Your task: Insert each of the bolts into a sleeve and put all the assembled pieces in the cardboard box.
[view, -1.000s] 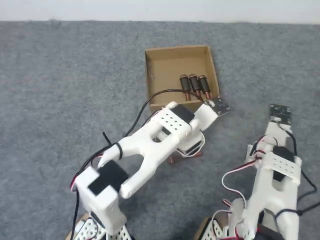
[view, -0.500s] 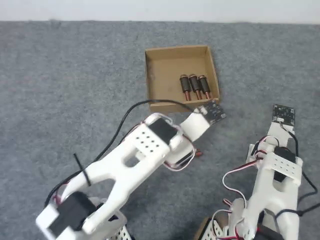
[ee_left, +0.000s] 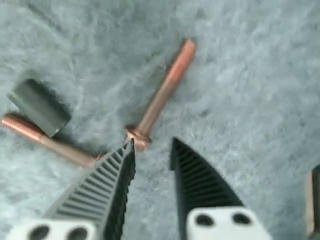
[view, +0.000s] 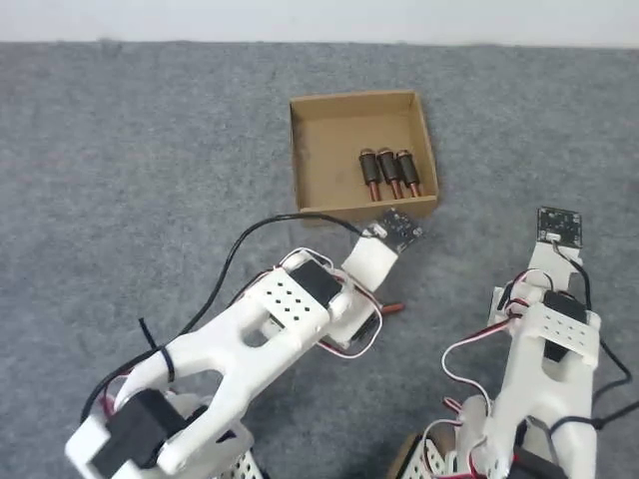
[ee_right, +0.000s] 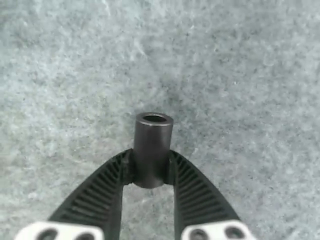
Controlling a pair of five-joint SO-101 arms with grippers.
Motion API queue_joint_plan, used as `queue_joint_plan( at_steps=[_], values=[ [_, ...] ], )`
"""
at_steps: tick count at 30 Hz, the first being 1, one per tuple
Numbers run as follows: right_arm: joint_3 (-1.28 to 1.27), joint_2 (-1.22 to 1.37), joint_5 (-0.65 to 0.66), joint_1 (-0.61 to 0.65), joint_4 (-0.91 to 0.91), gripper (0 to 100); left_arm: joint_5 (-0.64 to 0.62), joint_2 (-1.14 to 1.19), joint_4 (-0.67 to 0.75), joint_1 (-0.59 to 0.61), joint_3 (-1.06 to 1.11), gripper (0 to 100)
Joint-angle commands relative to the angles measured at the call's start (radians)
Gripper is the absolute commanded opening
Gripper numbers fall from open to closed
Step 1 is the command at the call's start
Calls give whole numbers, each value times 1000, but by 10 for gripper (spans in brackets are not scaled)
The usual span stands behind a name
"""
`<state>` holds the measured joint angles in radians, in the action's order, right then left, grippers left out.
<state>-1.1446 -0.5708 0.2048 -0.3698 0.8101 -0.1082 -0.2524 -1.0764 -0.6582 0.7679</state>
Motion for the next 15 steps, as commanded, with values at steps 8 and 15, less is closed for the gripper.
queue_joint_plan(
  at_steps=[8,15],
  values=[
    [32,-24,21,12,-16,6,-28,157,75,-41,-36,11],
    [32,-24,23,13,-16,6,-29,94,32,-86,-33,11]
  ],
)
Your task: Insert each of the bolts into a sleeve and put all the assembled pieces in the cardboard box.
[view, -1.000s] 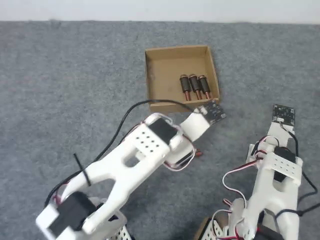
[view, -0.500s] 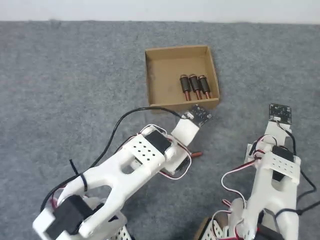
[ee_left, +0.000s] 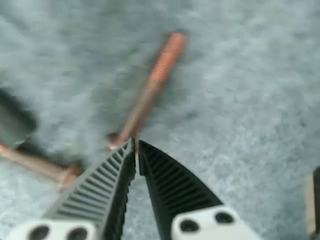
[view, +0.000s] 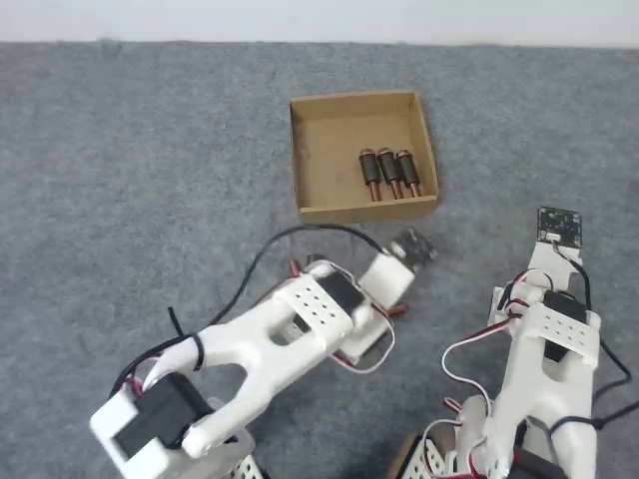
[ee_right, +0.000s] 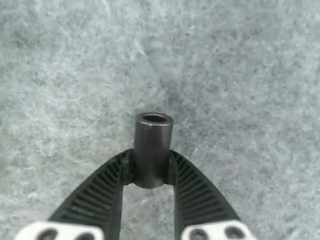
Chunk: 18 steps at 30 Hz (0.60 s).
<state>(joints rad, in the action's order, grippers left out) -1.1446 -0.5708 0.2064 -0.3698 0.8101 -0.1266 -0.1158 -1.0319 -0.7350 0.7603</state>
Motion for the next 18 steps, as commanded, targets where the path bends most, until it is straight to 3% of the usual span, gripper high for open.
queue_joint_plan(
  at_steps=[1,11,18],
  values=[
    [32,-24,21,13,-16,6,-12,-49,-11,-6,-21,11],
    [32,-24,21,13,-16,6,-17,-40,-5,-6,-22,11],
    [32,-24,21,13,-16,6,-149,-38,-5,-3,-22,11]
  ],
)
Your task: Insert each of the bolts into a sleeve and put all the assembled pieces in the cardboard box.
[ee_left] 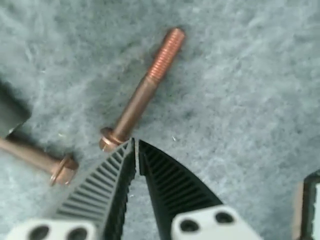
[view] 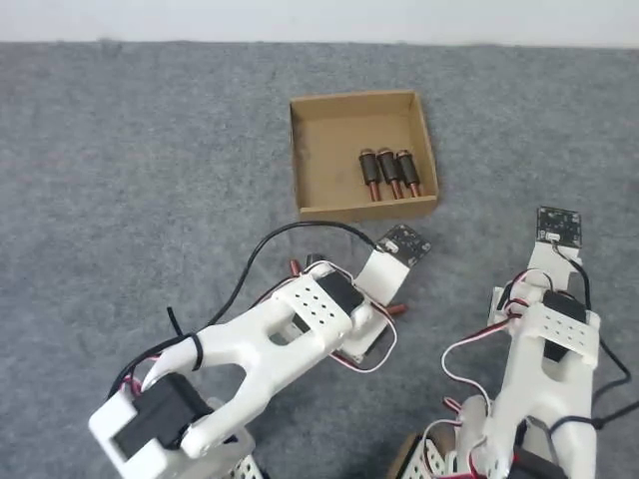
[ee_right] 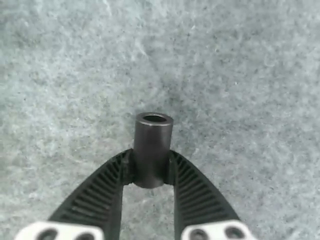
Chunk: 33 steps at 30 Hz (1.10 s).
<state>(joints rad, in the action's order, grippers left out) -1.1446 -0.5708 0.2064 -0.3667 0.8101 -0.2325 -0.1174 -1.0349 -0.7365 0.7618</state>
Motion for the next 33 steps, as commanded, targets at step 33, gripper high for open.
queue_joint_plan(
  at_steps=[33],
  values=[
    [25,-24,23,30,-16,6,-75,281,161,201,-268,11]
  ],
)
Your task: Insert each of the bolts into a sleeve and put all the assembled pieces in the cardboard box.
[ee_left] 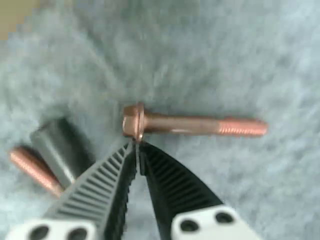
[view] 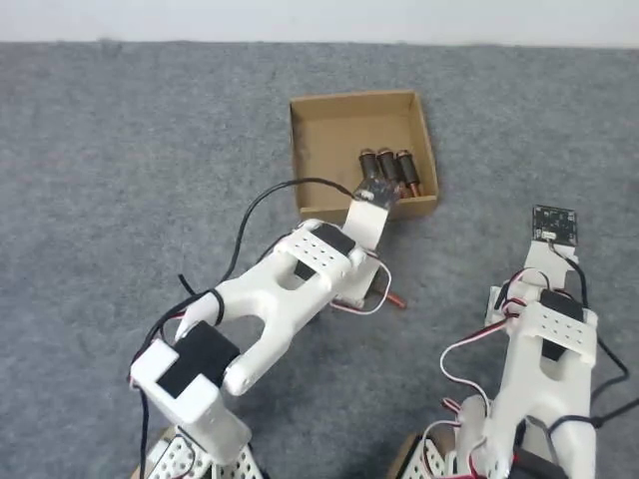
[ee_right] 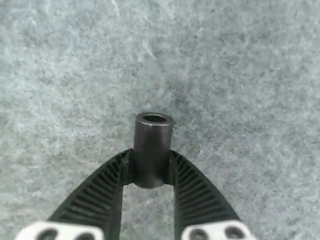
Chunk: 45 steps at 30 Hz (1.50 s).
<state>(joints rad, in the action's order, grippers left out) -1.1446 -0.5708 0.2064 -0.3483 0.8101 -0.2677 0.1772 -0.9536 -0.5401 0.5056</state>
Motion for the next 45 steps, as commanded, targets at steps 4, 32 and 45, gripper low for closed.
queue_joint_plan(
  at_steps=[4,32,45],
  values=[
    [25,-24,23,12,-16,6,-135,-14,132,3,-12,11],
    [23,-24,23,13,-16,6,-377,-466,667,-75,479,12],
    [23,-24,23,15,-16,6,-535,-206,512,-74,262,12]
  ],
)
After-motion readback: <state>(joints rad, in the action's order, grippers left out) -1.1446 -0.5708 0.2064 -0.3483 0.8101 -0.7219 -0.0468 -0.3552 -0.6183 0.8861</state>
